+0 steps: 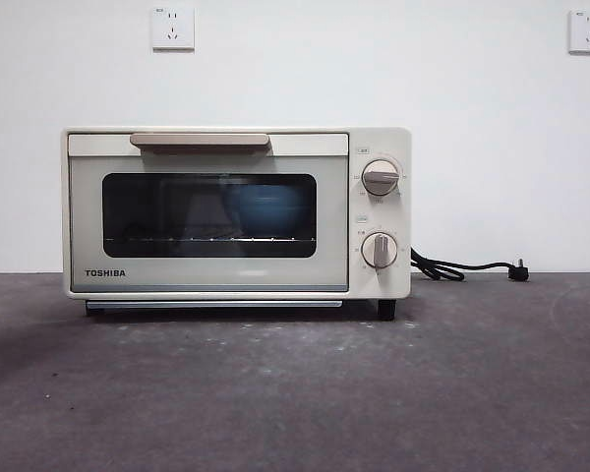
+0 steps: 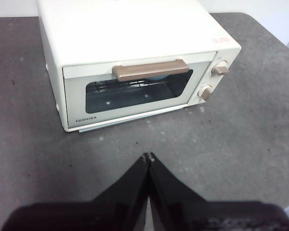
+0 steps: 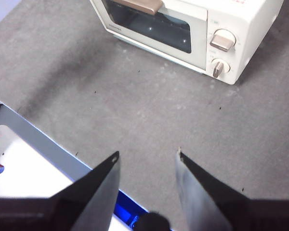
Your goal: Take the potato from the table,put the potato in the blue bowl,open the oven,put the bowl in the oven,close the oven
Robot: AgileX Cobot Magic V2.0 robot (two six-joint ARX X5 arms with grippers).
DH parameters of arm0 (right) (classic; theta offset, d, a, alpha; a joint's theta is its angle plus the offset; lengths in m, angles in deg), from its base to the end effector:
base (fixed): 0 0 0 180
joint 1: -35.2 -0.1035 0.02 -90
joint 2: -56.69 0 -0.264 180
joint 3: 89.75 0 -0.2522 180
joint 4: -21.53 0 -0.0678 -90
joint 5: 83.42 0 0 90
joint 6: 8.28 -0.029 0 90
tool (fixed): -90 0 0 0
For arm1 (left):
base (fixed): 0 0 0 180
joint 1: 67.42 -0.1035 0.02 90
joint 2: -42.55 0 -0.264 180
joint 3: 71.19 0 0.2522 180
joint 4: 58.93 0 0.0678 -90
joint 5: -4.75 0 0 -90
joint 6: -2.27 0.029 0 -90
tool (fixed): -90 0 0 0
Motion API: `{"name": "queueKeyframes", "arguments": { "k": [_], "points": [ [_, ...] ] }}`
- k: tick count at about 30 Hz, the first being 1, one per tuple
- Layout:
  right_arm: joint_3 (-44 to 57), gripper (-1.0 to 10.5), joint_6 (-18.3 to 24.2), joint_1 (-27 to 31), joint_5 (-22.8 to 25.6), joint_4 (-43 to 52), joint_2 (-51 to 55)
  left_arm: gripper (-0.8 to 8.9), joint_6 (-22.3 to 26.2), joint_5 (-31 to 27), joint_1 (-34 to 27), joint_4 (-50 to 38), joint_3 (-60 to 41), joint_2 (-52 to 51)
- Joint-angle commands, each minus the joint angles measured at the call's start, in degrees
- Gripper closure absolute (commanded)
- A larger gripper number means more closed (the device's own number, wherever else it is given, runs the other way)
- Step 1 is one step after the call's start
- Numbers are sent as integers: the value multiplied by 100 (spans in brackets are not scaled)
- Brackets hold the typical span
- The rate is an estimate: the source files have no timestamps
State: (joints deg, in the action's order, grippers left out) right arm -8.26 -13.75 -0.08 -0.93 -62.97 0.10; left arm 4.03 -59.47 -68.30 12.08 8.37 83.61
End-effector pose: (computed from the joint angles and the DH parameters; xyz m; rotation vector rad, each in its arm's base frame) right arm 0.1067 0.0801 0.4270 -0.0954 0.7701 0.6747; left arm 0.0977 -0.0111 0.3834 -0.1024 0.5497 -0.4312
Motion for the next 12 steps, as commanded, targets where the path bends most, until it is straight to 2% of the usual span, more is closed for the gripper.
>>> {"name": "queueKeyframes", "arguments": {
  "k": [1,3,8,12],
  "points": [
    [-7,823,55,-15,-9,-55,-7,821,107,-20,22,76,-17,26],
    [-7,974,133,-15,-9,-92,-9,820,107,-13,22,76,-17,26],
    [-7,952,136,-13,15,-111,-9,818,103,-15,22,79,-17,26],
    [-7,946,-111,-13,11,-138,2,818,103,-15,20,94,-17,26]
  ]
}}
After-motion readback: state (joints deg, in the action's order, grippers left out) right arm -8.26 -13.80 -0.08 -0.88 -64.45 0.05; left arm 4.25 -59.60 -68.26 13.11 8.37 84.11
